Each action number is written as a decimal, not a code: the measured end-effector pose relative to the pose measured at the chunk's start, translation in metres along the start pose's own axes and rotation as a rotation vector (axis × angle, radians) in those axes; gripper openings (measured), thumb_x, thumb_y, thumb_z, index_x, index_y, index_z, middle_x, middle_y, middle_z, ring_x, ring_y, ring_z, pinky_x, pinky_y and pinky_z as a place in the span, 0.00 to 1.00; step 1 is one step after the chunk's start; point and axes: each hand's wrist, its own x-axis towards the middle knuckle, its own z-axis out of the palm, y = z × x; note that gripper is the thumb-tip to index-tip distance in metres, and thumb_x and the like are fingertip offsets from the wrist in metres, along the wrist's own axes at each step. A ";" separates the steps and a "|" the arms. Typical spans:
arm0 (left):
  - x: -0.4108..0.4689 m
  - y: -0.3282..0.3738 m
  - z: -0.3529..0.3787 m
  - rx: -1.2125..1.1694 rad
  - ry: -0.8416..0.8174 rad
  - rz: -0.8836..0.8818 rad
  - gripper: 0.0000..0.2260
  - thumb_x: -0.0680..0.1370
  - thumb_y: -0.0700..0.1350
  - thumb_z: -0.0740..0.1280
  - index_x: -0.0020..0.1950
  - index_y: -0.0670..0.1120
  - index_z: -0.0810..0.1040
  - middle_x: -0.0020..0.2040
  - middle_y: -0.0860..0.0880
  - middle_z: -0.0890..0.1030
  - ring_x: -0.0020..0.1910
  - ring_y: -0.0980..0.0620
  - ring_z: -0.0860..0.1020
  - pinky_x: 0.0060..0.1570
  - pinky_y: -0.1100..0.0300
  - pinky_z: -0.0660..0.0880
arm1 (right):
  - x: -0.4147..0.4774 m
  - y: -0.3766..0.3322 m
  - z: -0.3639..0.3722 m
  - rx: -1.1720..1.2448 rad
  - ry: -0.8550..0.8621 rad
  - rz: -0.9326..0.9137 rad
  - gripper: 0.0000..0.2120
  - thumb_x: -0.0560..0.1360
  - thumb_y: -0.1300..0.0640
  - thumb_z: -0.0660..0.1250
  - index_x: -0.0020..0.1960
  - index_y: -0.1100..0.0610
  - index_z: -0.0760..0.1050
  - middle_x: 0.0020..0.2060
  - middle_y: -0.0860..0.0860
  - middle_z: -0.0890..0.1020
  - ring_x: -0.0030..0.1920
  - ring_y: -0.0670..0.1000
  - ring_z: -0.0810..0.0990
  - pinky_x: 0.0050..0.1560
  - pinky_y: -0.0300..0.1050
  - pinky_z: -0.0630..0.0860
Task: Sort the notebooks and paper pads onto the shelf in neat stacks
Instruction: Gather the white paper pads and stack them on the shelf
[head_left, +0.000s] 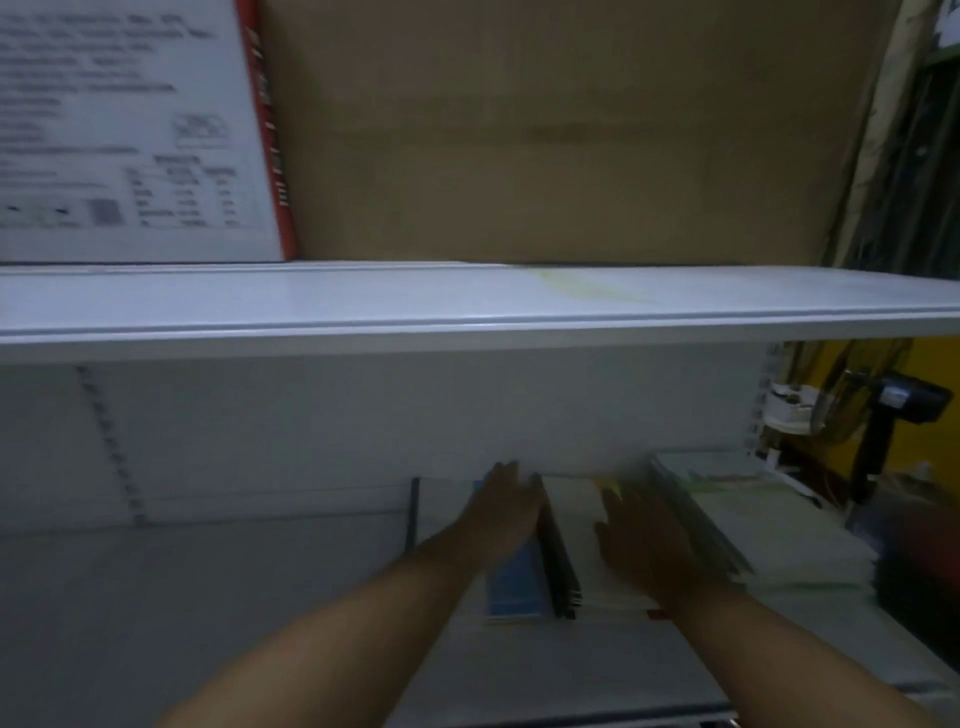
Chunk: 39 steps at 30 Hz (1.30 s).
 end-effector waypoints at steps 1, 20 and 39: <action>-0.008 -0.012 -0.027 0.159 0.027 0.030 0.26 0.83 0.51 0.52 0.78 0.44 0.48 0.79 0.45 0.49 0.77 0.48 0.49 0.75 0.56 0.50 | 0.004 -0.013 0.005 -0.037 0.032 -0.065 0.20 0.72 0.49 0.62 0.50 0.65 0.81 0.50 0.64 0.82 0.48 0.65 0.82 0.43 0.59 0.81; -0.394 -0.313 -0.392 0.679 0.451 -0.562 0.26 0.82 0.58 0.49 0.78 0.49 0.53 0.79 0.48 0.47 0.78 0.50 0.44 0.75 0.46 0.44 | -0.184 -0.528 0.031 -0.163 -0.064 -1.108 0.29 0.79 0.46 0.57 0.76 0.53 0.52 0.77 0.56 0.47 0.77 0.56 0.45 0.75 0.54 0.51; -0.437 -0.497 -0.555 0.650 0.480 -0.769 0.26 0.82 0.58 0.50 0.78 0.50 0.54 0.79 0.49 0.49 0.78 0.50 0.45 0.74 0.48 0.45 | -0.144 -0.831 0.109 -0.009 -0.168 -1.248 0.26 0.79 0.50 0.56 0.74 0.58 0.58 0.75 0.57 0.58 0.75 0.56 0.55 0.73 0.48 0.59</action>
